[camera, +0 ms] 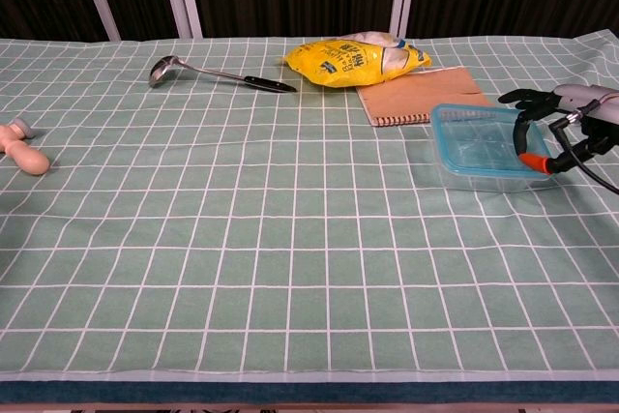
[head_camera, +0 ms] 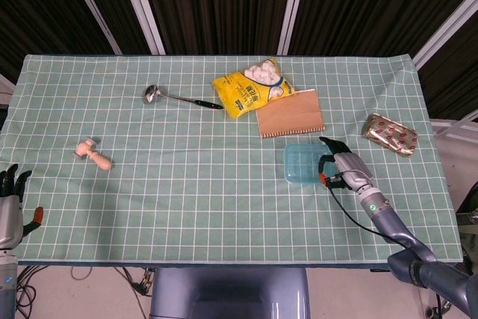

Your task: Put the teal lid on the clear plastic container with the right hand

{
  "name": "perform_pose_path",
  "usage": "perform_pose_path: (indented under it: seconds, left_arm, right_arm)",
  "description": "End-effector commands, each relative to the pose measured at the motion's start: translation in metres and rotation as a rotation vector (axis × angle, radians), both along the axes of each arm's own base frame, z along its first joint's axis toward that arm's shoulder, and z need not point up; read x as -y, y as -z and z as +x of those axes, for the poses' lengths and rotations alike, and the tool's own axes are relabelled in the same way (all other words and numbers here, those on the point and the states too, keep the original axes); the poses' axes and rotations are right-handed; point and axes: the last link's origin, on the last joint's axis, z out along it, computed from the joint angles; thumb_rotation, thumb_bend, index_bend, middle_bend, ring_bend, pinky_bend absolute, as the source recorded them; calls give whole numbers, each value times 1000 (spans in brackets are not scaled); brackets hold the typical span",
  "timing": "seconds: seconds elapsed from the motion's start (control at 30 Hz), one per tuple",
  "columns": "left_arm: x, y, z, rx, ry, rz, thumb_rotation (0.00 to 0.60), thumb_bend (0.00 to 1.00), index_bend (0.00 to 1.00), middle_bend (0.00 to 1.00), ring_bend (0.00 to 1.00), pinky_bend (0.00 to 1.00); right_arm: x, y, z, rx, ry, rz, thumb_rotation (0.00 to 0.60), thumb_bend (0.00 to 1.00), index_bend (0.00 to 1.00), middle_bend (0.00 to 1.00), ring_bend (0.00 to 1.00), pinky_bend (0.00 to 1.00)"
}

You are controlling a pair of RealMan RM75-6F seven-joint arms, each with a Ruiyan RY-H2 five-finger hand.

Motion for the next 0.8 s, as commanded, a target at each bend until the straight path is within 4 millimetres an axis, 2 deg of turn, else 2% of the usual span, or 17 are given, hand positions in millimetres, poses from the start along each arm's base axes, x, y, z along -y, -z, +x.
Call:
perform_pose_path:
  seconds: [0.03,0.8]
  left_arm:
    - [0,0,0,-1,0,0,600,361,152,0,0,0]
    - [-1,2,0,-16,1,4,600,361,151,0,0,0]
  right_arm:
    - [-1,1,-2,7,2,1,600,475,684,56,0,0]
    - [-3,7,-14,55,13,-3,600,478,687,56,0,0]
